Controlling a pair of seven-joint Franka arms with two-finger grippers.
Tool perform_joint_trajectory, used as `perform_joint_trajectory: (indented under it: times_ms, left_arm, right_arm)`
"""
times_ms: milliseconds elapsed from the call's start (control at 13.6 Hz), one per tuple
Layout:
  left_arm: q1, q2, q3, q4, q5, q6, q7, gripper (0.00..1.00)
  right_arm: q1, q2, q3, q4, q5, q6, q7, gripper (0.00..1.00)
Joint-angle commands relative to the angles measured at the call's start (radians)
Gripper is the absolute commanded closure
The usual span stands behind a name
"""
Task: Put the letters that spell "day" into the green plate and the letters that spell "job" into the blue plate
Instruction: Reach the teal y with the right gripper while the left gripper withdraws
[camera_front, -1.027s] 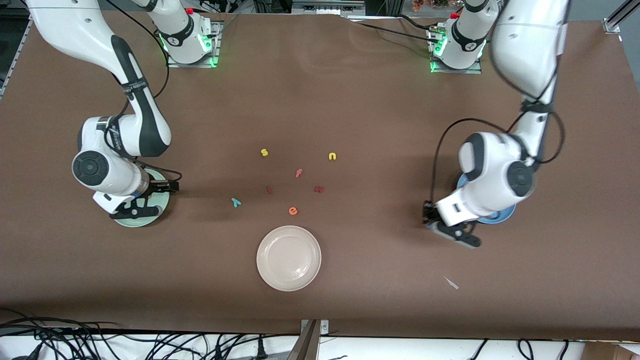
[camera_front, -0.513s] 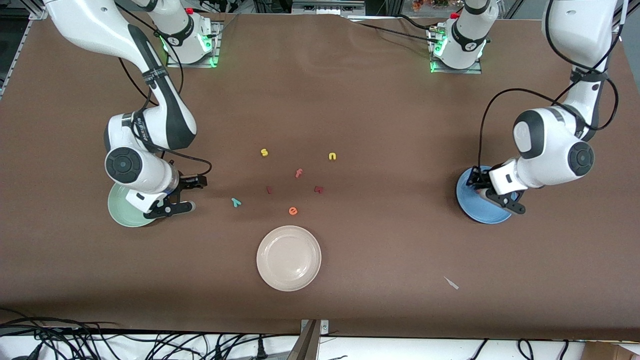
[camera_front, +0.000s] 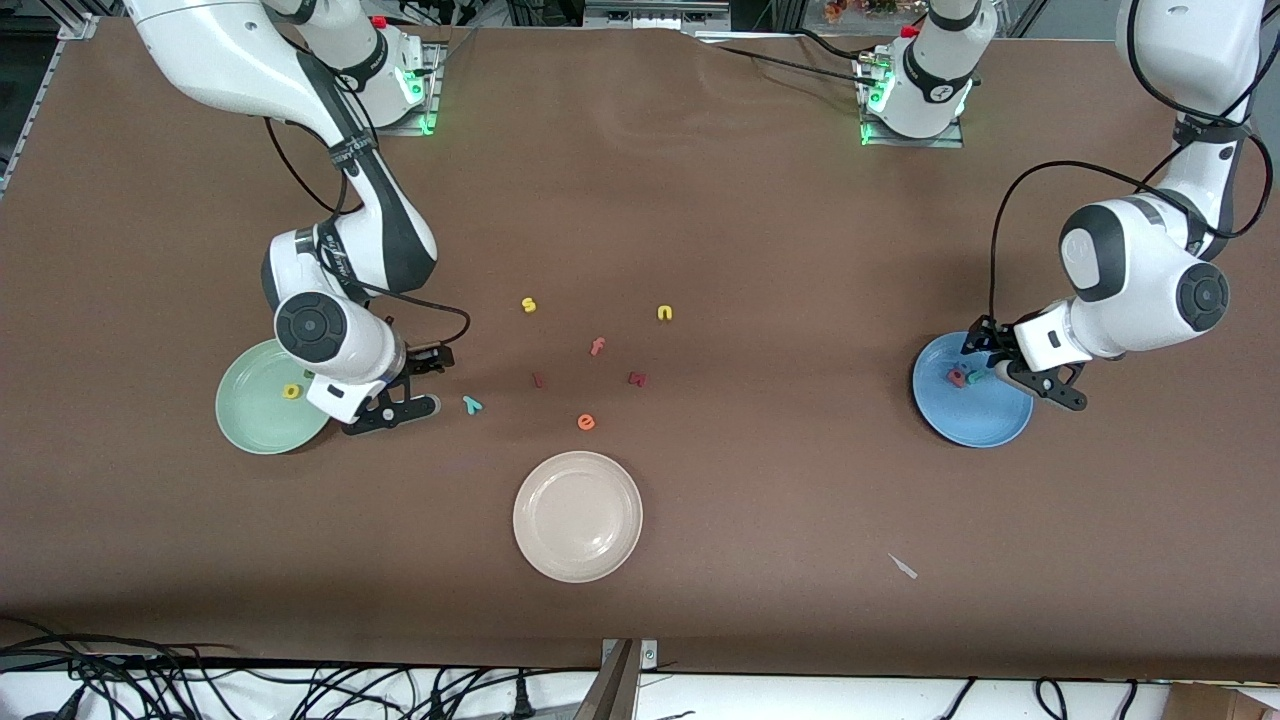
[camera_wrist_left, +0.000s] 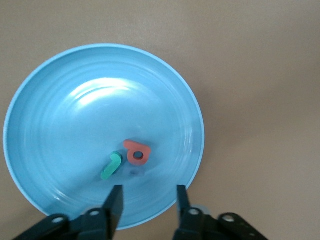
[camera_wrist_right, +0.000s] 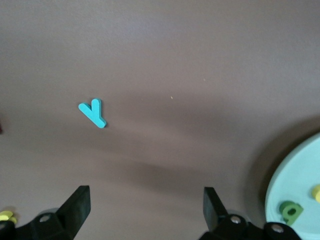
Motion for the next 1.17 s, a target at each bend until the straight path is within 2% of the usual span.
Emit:
perform_joint_trajectory:
  times_ms: [0,73,147,440,587,733,880,1100]
  left_arm:
    - [0.025,-0.028,-0.015,-0.019,0.015,0.009,0.006,0.28]
    - [0.027,-0.031,-0.013,-0.019,0.015,0.009,0.008,0.04]
    - [0.041,-0.042,-0.013,-0.021,0.015,0.008,0.011,0.00]
    - [0.044,-0.083,-0.013,-0.018,0.046,0.008,0.014,0.00]
    - [0.039,-0.085,-0.016,0.034,0.069,0.009,0.012,0.00]
    - [0.036,-0.138,-0.019,0.061,0.184,0.027,-0.001,0.00]
    - [0.042,-0.228,-0.018,0.059,0.161,0.145,-0.003,0.00]
    - [0.038,-0.298,-0.030,0.045,0.144,0.140,-0.004,0.00]
  right_arm:
    - [-0.001,0.018,0.002,0.011,0.007,0.031,-0.038,0.00]
    - [0.000,0.028,0.004,0.009,0.005,0.049,-0.063,0.00]
    - [0.004,0.032,0.005,0.009,0.007,0.069,-0.101,0.00]
    - [0.036,0.066,0.008,0.008,0.007,0.153,-0.147,0.00]
    - [0.042,0.071,0.026,0.003,0.008,0.175,-0.150,0.00]
    - [0.057,0.087,0.028,-0.001,0.004,0.193,-0.160,0.00]
    - [0.059,0.107,0.030,-0.004,0.000,0.232,-0.196,0.00]
    - [0.057,0.120,0.028,-0.005,0.000,0.258,-0.262,0.01]
